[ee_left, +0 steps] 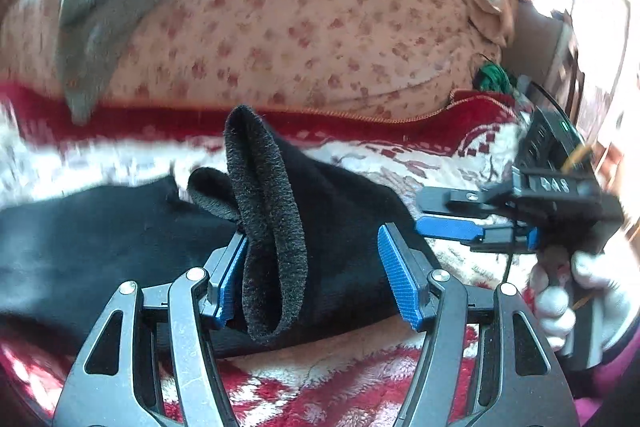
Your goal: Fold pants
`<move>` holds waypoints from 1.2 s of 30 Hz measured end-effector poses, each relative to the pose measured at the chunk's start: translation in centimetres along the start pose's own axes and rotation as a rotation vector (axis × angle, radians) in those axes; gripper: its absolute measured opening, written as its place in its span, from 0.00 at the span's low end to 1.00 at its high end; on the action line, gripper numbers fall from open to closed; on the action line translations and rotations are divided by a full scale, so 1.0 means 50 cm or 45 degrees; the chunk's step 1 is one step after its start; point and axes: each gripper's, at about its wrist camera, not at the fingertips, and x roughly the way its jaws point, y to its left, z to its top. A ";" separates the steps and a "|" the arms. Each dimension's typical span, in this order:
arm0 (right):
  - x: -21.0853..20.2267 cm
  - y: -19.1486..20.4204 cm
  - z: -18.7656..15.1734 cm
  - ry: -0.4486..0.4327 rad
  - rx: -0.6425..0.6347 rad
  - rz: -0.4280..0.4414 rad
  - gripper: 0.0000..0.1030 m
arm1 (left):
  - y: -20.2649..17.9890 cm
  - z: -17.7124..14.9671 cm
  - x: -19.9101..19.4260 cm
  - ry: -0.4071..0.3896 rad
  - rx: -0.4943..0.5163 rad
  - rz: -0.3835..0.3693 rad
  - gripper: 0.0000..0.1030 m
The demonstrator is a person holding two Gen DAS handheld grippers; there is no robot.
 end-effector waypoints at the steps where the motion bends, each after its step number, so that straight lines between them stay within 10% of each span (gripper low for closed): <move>1: 0.001 0.001 0.002 -0.002 -0.001 -0.003 0.46 | 0.023 0.000 0.006 0.034 -0.082 -0.019 0.61; 6: -0.005 -0.003 0.007 -0.024 -0.023 -0.097 0.52 | 0.130 -0.002 0.042 0.143 -0.412 -0.040 0.61; 15: 0.055 -0.046 0.023 0.011 -0.005 0.024 0.51 | 0.118 0.022 0.088 0.194 -0.430 -0.084 0.61; 17: 0.065 -0.051 0.025 -0.007 -0.030 0.003 0.36 | 0.118 0.029 0.096 0.222 -0.425 -0.108 0.49; 18: 0.067 -0.053 0.024 -0.011 -0.031 0.004 0.32 | 0.114 0.031 0.096 0.245 -0.416 -0.137 0.24; 21: 0.050 -0.037 0.015 -0.035 -0.078 0.031 0.24 | 0.085 0.032 0.063 0.196 -0.278 -0.110 0.13; 28: -0.004 0.052 -0.022 -0.098 -0.364 -0.021 0.23 | 0.031 0.029 -0.032 0.006 0.055 -0.042 0.13; 36: 0.037 -0.020 0.002 -0.083 -0.220 -0.136 0.22 | 0.122 0.010 0.094 0.238 -0.256 0.021 0.24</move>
